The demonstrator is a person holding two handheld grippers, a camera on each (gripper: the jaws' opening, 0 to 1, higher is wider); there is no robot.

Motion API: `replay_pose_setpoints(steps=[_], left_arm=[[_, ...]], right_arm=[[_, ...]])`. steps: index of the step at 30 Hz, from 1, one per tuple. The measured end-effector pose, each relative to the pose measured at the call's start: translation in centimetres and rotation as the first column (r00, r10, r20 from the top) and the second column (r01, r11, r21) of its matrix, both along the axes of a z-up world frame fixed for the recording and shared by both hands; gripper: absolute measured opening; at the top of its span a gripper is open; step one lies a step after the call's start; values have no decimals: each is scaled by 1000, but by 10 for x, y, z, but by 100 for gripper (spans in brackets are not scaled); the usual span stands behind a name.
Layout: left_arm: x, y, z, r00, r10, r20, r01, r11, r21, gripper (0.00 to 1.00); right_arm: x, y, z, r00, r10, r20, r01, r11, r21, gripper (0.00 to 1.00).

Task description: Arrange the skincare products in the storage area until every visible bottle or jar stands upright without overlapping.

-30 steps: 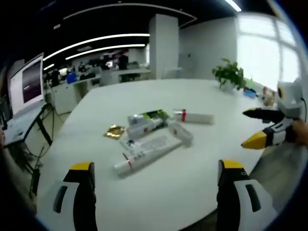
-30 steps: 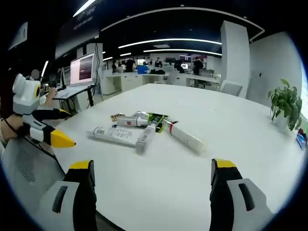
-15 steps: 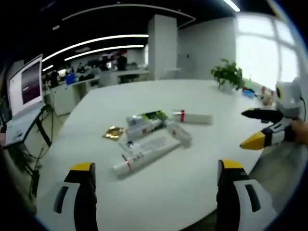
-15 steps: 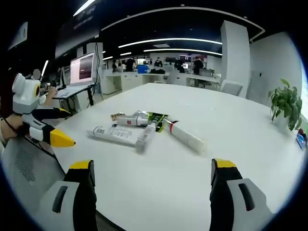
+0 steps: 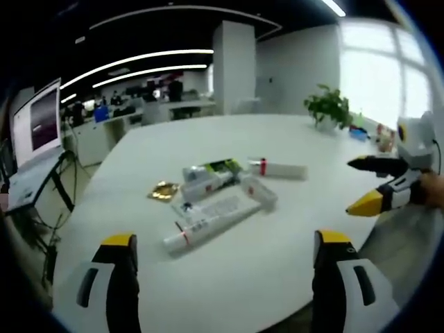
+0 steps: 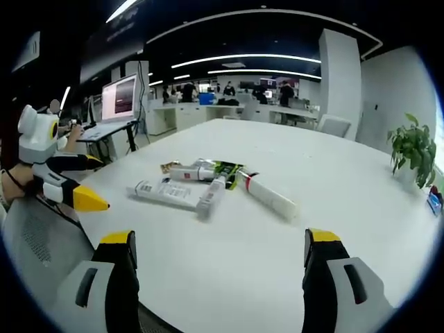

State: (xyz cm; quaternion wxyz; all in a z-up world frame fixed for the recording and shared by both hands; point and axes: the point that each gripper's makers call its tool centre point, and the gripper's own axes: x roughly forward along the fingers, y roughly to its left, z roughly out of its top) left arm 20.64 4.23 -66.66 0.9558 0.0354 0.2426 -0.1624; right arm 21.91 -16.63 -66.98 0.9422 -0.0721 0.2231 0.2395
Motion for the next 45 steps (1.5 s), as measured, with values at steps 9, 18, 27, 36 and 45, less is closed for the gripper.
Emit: replay_pose_setpoints(steps=[9,18,27,36,45], left_arm=[[0,2,1,1000,14,0,-14,1000,-10,99],[1,2,2,1000,22,7,-22,999,-23,99],[1,4,1,1000,24,-3,-24,999,-33,99],[0,2,1,1000,21,-7,-21,999,-46,99],[1,2,1,1000,19,-6,-20,998,-59,99]], right_arm=[[-3,6,-2,1000,30,-6,-30,999,-14,100],[-4,8,-4,999,43,-28,-43,999,-2,100],[0,10,-6,996,70,-50,-70,997,-13,100],[13,5,-2,994,112,-16,-113,988,-102,100],[20,10,3,975,221,-1,-219,963,-156,100]])
